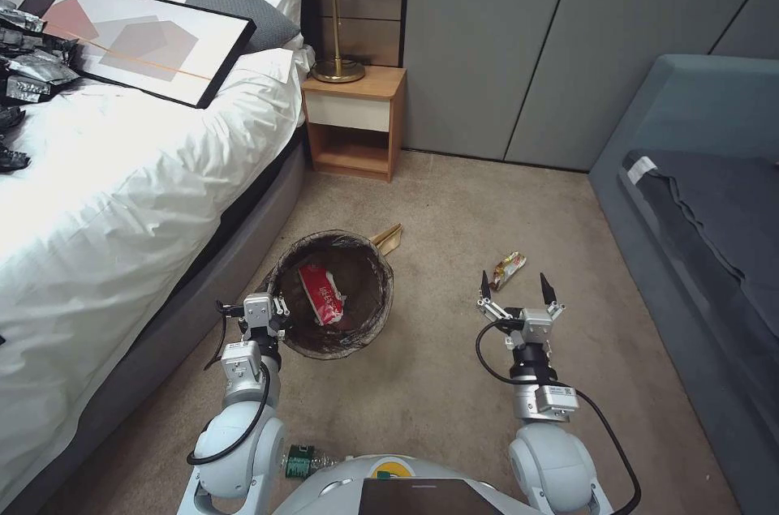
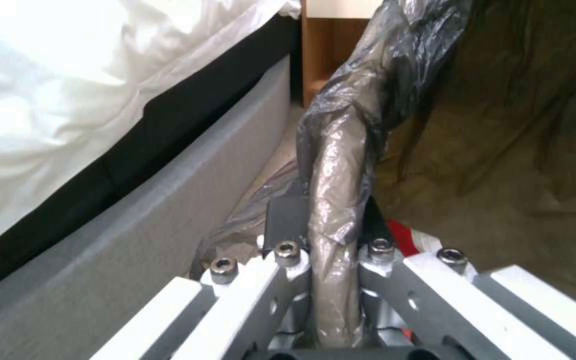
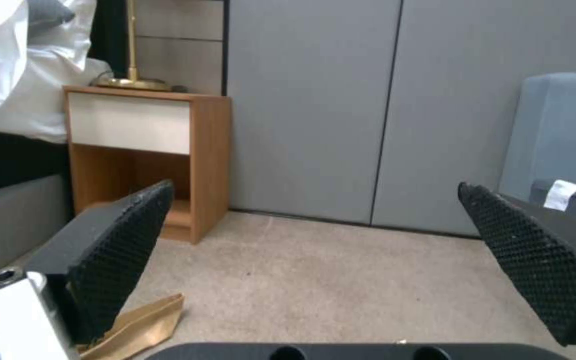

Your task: Pick up the trash bin, then pick up the garbage from the floor and place it into the trash bin.

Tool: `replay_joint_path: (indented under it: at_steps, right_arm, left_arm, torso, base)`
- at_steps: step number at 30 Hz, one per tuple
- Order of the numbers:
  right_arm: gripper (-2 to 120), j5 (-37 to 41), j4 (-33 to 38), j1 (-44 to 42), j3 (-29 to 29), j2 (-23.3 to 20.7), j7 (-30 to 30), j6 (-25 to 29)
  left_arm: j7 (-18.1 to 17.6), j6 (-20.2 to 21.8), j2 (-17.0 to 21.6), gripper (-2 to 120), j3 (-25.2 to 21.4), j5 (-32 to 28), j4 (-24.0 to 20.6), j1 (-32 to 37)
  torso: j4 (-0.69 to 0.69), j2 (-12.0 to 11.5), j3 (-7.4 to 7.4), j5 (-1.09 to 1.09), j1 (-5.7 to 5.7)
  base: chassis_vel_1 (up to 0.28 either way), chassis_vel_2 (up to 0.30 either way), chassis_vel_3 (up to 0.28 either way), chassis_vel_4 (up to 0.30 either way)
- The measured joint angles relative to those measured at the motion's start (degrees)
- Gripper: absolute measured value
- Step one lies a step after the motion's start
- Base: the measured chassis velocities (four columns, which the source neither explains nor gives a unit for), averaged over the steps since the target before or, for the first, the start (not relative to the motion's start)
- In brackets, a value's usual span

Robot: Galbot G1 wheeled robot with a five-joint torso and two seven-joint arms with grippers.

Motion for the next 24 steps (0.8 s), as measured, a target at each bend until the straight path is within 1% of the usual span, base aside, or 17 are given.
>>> replay_joint_path:
  at_steps: [3,8,14,17,18,21,22,24]
  right_arm:
    - [100,-0.56,-0.48,0.1,0.0,0.08,0.14,0.37]
    - [100,-2.89,-1.58,0.78,0.23,0.15,0.68,2.56]
    - [100,-3.8,-1.75,1.5,0.49,-0.14,0.96,2.54]
    - [100,-3.77,-1.69,1.99,1.23,-0.7,1.31,0.15]
    - [100,-3.77,-1.69,1.99,1.23,-0.7,1.31,0.15]
    - [100,-2.68,-1.46,2.49,2.45,-1.75,2.07,-4.88]
    - [100,-2.68,-1.46,2.49,2.45,-1.75,2.07,-4.88]
    - [100,-1.07,-1.64,3.15,3.27,-2.52,2.24,-8.52]
  left_arm:
    - [0.0,0.0,-0.01,0,-0.01,0.0,0.06,0.0]
    - [0.0,0.0,-0.04,0,0.0,0.0,0.11,0.05]
    - [-0.01,0.0,-0.04,0,0.0,0.0,0.0,0.14]
    - [-0.01,0.0,-0.07,0,-0.03,0.04,-0.13,0.25]
    - [-0.01,0.0,-0.07,0,-0.03,0.04,-0.13,0.25]
    - [-0.02,-0.01,-0.06,0,-0.09,0.05,-0.23,0.32]
    - [-0.02,-0.01,-0.06,0,-0.09,0.05,-0.23,0.32]
    - [-0.02,-0.01,-0.06,0,-0.1,0.07,-0.24,0.36]
  torso:
    - [0.0,0.0,0.0,0.0,0.0]
    - [0.0,0.0,0.0,0.0,0.0]
    - [0.0,0.0,0.0,0.0,0.0]
    - [0.0,0.0,0.0,0.0,0.0]
    - [0.0,0.0,0.0,0.0,0.0]
    - [0.0,0.0,0.0,0.0,0.0]
    - [0.0,0.0,0.0,0.0,0.0]
    - [0.0,0.0,0.0,0.0,0.0]
  base:
    - [-0.09,0.074,0.065,-0.07]
    - [-0.042,0.03,0.039,-0.04]
    - [0.0,0.0,0.0,0.0]
    - [0.0,0.0,0.0,0.0]
    - [0.0,0.0,0.0,0.0]
    - [0.0,0.0,0.0,0.0]
    - [0.0,0.0,0.0,0.0]
    - [0.0,0.0,0.0,0.0]
